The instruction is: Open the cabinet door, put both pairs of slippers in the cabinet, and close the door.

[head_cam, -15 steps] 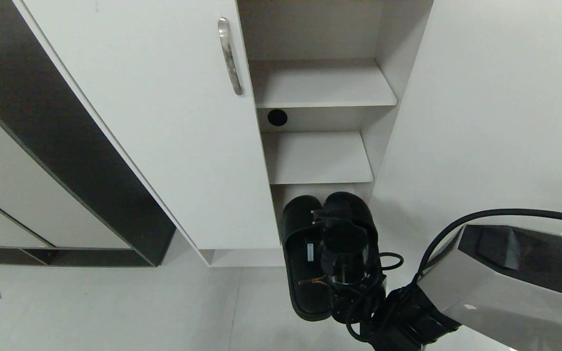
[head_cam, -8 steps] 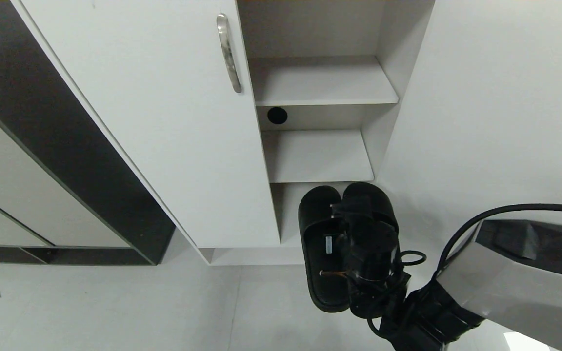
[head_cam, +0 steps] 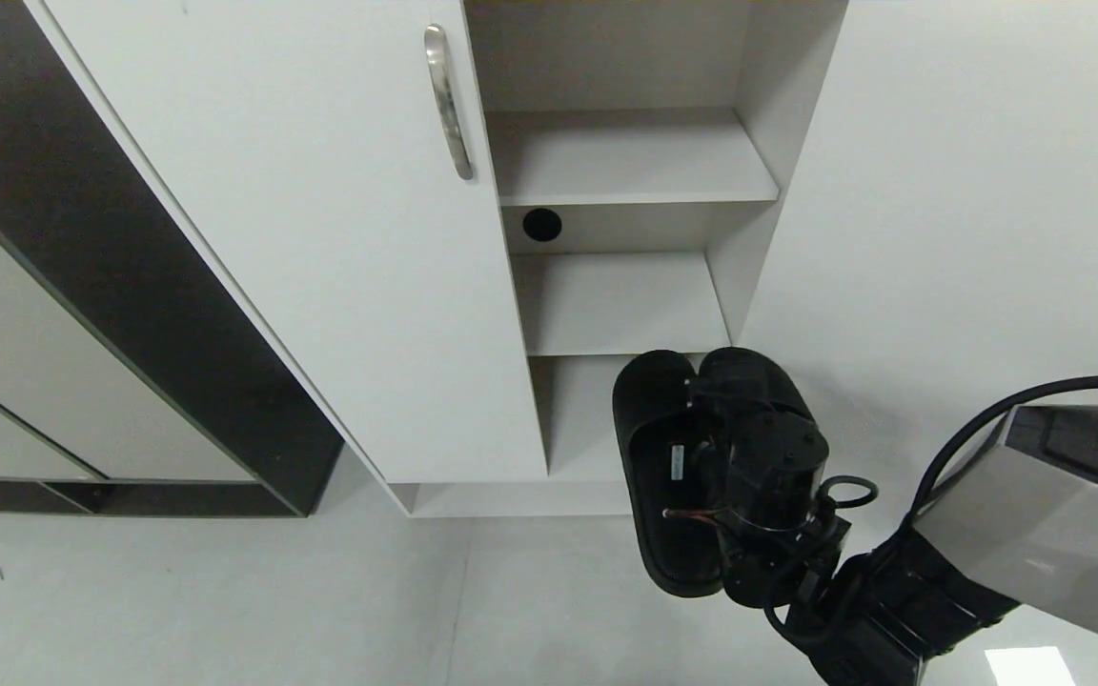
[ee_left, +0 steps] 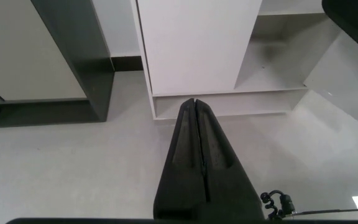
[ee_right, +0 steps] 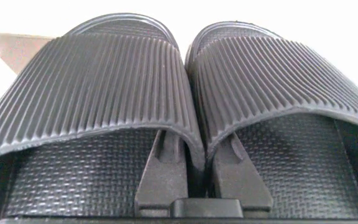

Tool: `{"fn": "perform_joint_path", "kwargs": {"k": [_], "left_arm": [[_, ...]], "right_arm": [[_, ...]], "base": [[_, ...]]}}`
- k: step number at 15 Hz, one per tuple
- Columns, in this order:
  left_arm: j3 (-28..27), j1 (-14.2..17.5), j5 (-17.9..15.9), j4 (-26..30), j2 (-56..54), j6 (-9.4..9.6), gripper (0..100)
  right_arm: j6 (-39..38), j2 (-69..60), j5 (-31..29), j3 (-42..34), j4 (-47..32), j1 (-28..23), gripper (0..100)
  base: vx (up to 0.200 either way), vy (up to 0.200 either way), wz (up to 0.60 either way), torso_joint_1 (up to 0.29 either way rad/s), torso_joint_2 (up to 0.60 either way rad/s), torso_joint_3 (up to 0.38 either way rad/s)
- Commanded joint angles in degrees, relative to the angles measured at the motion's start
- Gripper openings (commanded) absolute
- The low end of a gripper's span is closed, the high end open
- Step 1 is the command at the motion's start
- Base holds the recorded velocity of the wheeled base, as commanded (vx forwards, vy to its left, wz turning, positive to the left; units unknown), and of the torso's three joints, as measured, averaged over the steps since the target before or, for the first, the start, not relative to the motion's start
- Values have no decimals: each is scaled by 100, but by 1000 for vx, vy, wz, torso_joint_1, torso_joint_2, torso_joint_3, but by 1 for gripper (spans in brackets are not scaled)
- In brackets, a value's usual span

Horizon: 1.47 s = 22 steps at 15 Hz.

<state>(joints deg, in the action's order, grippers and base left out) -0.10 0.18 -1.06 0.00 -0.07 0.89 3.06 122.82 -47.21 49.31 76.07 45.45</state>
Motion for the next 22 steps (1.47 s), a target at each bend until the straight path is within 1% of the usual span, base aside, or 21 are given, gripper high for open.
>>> {"fn": "perform_joint_path", "kwargs": {"k": [1,5,7,10,12,13,14,16,22], "left_arm": [[1,-1,1,0,7,-1,0],[1,-1,1,0,7,-1,0],[1,-1,1,0,7,-1,0],[1,-1,1,0,7,-1,0],[1,-1,-8,0,7,8,0],[1,-1,-8,0,7,8,0],[1,-1,-8,0,7,8,0],[1,-1,1,0,7,8,0],[1,-1,-8,0,7,8,0]], "right_arm": [[2,-48,2,-18,4,8,0],[2,-30,19,-9,4,26,0],[107,-30,116,-9,31,122,0],[125,190,353,386,-22,342,0],[72,374,406,861,-417,351,0],[63,383,406,878,-444,351,0],[-244,453,406,1239,-813,351,0],[-737,462,406,1546,-1446,342,0],[-745,453,406,1476,-1525,351,0]], "base": [[0,0,0,0,0,0],[0,0,0,0,0,0],[0,0,0,0,0,0],[0,0,0,0,0,0],[0,0,0,0,0,0],[0,0,0,0,0,0],[0,0,0,0,0,0],[0,0,0,0,0,0],[0,0,0,0,0,0]]}}
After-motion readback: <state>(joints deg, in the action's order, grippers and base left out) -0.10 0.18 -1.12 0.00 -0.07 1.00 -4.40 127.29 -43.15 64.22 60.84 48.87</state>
